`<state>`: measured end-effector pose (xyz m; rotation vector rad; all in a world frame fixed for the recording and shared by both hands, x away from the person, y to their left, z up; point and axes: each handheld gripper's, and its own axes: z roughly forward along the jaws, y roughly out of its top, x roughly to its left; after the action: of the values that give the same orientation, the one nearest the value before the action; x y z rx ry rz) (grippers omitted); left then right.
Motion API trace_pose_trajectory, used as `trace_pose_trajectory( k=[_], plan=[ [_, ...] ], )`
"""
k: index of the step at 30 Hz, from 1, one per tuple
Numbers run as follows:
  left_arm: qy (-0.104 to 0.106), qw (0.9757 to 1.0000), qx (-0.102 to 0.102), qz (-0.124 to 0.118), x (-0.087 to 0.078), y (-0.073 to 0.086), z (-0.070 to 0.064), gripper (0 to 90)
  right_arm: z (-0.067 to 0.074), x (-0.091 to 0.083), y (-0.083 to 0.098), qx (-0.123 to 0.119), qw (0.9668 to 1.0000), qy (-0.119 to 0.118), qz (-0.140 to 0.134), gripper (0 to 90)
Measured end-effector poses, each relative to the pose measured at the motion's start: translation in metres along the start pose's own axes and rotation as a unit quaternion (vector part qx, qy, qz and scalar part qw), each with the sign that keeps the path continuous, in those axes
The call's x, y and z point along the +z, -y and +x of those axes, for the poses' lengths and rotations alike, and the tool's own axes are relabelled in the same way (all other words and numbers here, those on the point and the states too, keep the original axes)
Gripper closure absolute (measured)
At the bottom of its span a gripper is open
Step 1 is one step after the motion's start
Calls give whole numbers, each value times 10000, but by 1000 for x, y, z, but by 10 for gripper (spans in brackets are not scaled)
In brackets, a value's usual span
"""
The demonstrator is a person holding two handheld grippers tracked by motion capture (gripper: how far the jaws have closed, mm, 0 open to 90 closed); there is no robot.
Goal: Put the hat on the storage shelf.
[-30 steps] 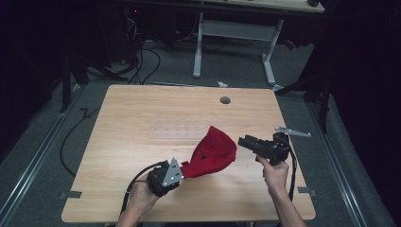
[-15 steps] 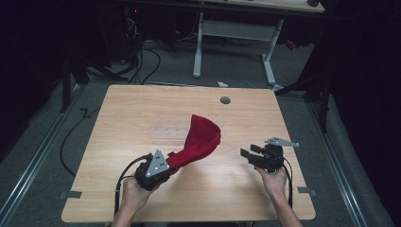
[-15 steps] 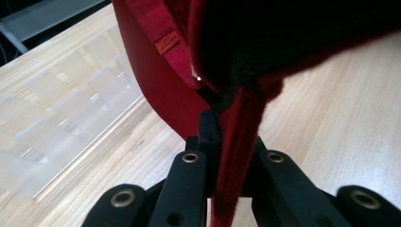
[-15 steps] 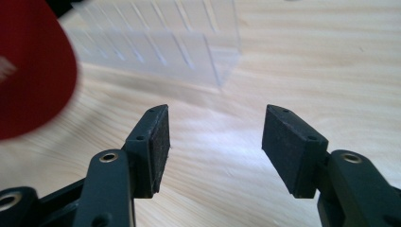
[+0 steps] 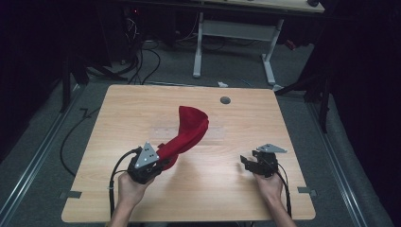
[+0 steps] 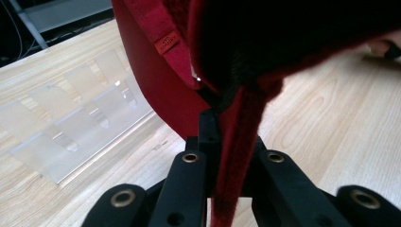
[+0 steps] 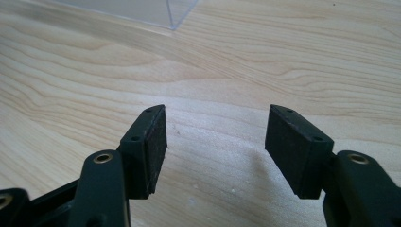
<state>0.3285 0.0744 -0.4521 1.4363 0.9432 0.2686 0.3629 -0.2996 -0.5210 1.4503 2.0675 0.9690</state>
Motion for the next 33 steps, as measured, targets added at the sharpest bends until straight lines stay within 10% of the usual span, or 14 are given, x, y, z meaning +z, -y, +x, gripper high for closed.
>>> trace_pose_trajectory(
  k=[33],
  plan=[
    [-430,9930,-866,-684,-1,-49,43,855,1,9,5,-154,9993,305,165,377]
  ],
)
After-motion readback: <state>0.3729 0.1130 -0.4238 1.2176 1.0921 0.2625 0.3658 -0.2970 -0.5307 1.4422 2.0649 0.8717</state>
